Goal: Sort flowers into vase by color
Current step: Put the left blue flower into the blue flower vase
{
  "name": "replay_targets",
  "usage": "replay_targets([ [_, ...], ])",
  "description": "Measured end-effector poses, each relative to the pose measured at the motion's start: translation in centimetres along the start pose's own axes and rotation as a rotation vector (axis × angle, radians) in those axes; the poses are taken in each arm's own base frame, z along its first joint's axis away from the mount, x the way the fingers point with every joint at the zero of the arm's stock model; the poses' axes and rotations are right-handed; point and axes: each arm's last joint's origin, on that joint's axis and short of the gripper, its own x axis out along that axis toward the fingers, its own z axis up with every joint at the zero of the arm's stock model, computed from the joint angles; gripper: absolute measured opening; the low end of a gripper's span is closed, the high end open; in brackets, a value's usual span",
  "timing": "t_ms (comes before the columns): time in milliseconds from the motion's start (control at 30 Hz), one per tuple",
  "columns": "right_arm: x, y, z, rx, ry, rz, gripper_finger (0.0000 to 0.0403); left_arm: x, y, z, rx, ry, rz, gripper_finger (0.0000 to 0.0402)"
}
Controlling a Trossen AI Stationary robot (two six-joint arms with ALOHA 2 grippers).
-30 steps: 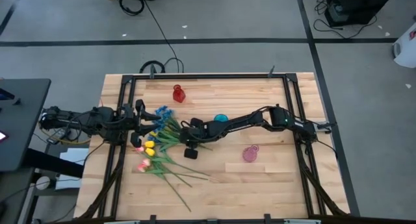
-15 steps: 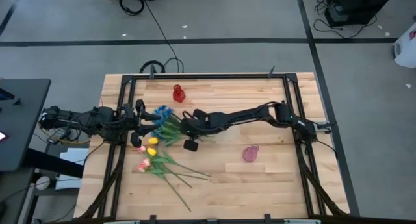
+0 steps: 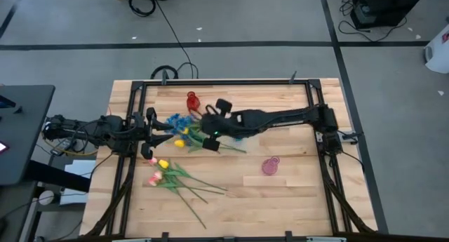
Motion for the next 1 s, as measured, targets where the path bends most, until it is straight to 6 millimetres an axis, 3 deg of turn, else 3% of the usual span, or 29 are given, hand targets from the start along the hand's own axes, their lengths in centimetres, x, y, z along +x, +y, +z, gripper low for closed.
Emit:
replay_targets([
  [167,-2.9,-1.3,1.0,0.016,-0.055,0.077,0.0008,0.0,0.0,0.0,0.0,0.0,0.0,0.0168],
  [300,-2.1,-0.7,0.7,-0.03,-0.03,0.156,0.0037,0.0,0.0,0.0,0.0,0.0,0.0,0.0168],
  [433,0.6,0.2,-0.5,-0.054,0.054,0.187,0.0084,0.0,0.0,0.0,0.0,-0.002,0.0,0.0168],
  [700,9.2,-2.5,-3.9,0.003,0.281,0.258,0.0159,0.0,0.0,0.1,-0.001,-0.008,-0.001,0.0168],
  [867,12.6,-4.3,-6.4,0.026,0.425,0.258,0.0187,0.0,0.0,0.1,-0.001,-0.007,-0.001,0.0168],
  [1000,14.1,-5.1,-7.5,0.033,0.47,0.276,0.02,0.0,0.0,0.1,0.021,-0.007,-0.001,0.0168],
])
